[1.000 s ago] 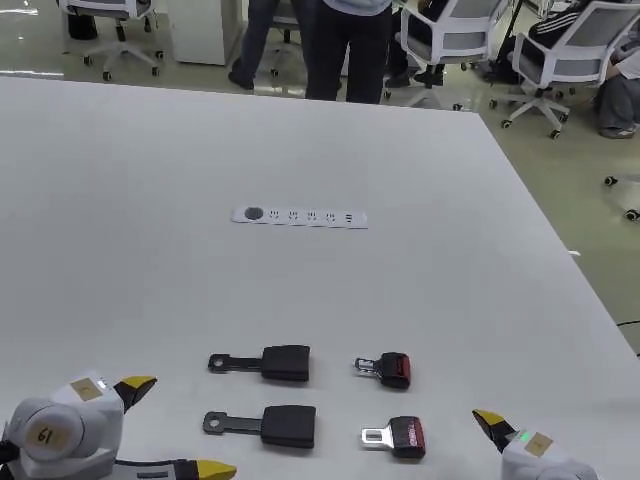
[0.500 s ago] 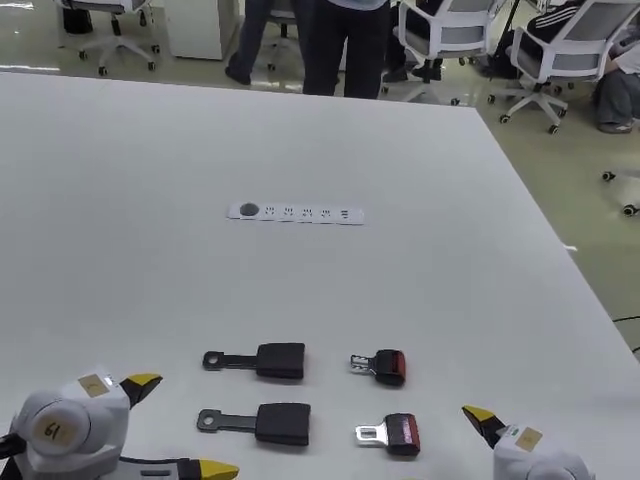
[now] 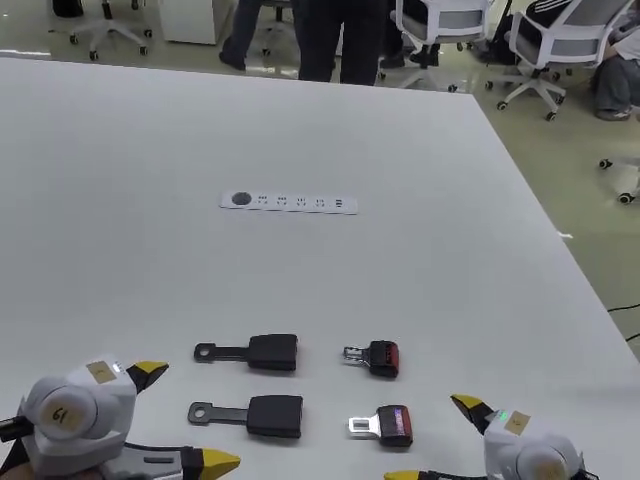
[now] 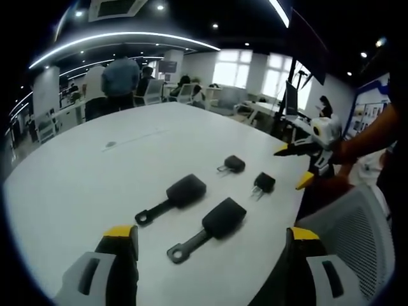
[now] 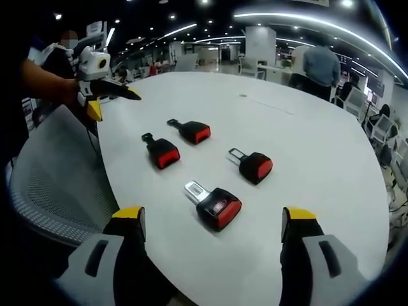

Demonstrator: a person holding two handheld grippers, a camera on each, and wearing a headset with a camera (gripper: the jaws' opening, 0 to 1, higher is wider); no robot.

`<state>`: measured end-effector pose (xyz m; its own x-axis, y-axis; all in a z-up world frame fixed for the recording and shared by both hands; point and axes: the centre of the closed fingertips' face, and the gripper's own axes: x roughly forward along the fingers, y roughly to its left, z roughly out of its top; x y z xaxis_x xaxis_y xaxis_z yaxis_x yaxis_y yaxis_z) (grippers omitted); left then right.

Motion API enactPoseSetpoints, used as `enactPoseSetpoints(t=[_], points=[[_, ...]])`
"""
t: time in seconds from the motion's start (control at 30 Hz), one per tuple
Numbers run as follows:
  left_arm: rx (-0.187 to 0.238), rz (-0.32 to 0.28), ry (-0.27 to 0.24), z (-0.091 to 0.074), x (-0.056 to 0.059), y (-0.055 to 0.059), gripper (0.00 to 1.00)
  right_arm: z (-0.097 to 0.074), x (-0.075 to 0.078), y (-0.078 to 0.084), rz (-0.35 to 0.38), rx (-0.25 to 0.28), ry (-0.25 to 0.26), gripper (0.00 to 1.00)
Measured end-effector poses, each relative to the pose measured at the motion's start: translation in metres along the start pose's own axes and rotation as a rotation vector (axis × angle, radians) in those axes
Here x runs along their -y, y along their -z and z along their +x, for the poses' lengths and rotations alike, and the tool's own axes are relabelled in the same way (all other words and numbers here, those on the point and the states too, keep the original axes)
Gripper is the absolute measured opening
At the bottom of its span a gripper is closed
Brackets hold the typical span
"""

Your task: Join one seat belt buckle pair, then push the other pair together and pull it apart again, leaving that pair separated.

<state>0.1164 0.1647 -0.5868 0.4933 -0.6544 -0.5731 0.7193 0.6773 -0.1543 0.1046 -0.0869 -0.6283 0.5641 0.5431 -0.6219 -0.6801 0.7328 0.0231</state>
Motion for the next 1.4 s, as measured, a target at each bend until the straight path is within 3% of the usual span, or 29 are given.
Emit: enactPoseSetpoints(t=[0.13, 0.57, 0.97, 1.4], points=[[-0.013, 0.016, 0.017, 0.007, 0.0, 0.0, 0.97, 0.005, 0.003, 0.006, -0.005, -0.013, -0.027, 0.84], [-0.042, 0.066, 0.075, 0.026, 0.002, -0.003, 0.94, 0.018, 0.006, 0.006, -0.024, -0.047, -0.072, 0.84], [-0.094, 0.094, 0.136, 0.047, -0.003, 0.014, 0.9, 0.032, 0.008, 0.01, -0.047, -0.098, -0.129, 0.83], [-0.14, 0.158, 0.21, 0.067, 0.003, 0.02, 0.81, 0.04, 0.006, 0.018, -0.101, -0.166, -0.213, 0.72]])
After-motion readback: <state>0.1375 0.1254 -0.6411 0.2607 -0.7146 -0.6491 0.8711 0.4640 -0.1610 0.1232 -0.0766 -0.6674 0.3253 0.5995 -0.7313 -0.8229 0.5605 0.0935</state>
